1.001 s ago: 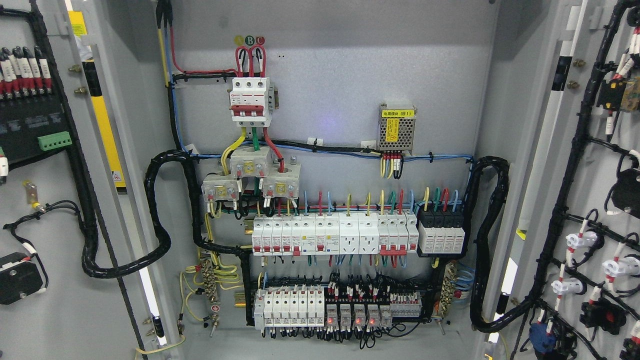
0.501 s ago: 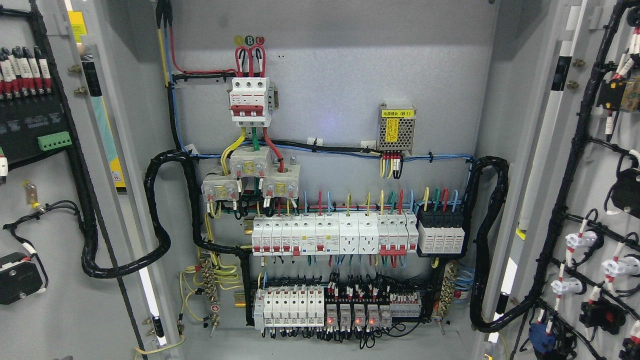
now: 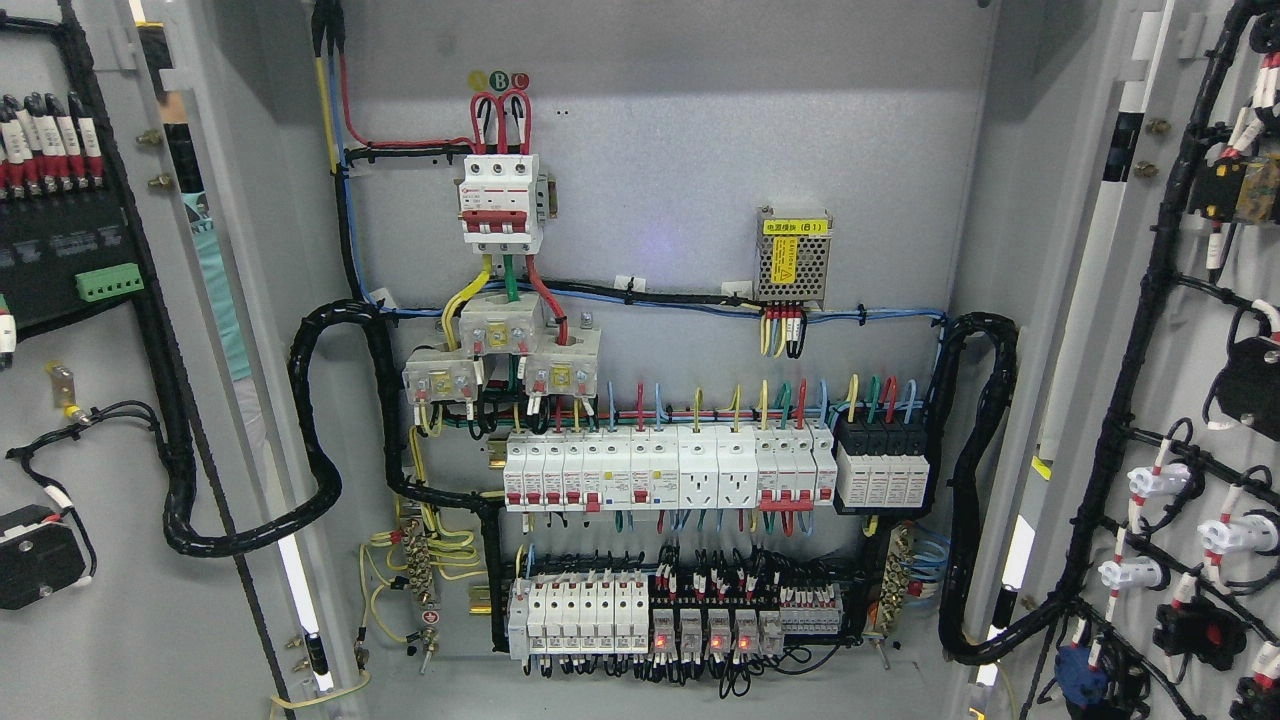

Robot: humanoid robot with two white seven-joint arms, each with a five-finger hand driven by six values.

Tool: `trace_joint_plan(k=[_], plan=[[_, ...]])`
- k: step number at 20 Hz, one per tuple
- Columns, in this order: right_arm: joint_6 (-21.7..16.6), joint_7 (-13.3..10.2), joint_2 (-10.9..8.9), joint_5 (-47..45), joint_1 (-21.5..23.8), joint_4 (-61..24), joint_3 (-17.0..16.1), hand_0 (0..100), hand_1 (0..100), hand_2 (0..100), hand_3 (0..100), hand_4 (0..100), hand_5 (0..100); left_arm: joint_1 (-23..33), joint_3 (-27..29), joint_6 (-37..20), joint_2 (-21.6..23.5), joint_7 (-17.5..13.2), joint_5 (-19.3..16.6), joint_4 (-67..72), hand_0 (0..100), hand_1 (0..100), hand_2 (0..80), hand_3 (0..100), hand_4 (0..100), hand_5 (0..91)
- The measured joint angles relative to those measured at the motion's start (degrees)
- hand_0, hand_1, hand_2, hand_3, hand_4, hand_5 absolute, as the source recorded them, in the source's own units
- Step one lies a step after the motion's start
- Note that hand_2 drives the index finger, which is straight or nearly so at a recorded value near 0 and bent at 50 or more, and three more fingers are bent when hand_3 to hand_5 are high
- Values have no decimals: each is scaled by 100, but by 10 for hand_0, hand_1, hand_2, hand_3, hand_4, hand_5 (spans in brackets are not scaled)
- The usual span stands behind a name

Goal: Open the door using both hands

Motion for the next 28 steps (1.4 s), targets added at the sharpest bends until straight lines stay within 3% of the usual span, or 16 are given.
trace_joint_plan(k=[5,11,16,20,24,28], plan=[[0,3,36,192,-142,1225,672,0,500,40,0,0,0,73,-119,-7,-451,17,-913,509,120,556,0,0,0,0],[-7,17,219,286,-488,3098,1225,0,500,40,0,0,0,95,-311,-7,-851,26,-1539,1938,120,556,0,0,0,0],[2,28,536,316,-868,4921,1489,0,500,40,0,0,0,-32,-513,-24,-1053,1004,-1732,3461,120,556,0,0,0,0],[228,24,832,328,-1130,6308,1626,0,500,40,0,0,0,-236,-623,-37,-1161,1440,-1797,4755,120,556,0,0,0,0],[1054,-38,1038,329,-1310,7384,1655,0,500,40,0,0,0,-345,-705,-43,-1236,1694,-1837,5960,120,556,0,0,0,0],[1894,-46,1185,329,-1410,8148,1627,0,500,40,0,0,0,-384,-813,-48,-1286,2473,-1858,6919,120,556,0,0,0,0]])
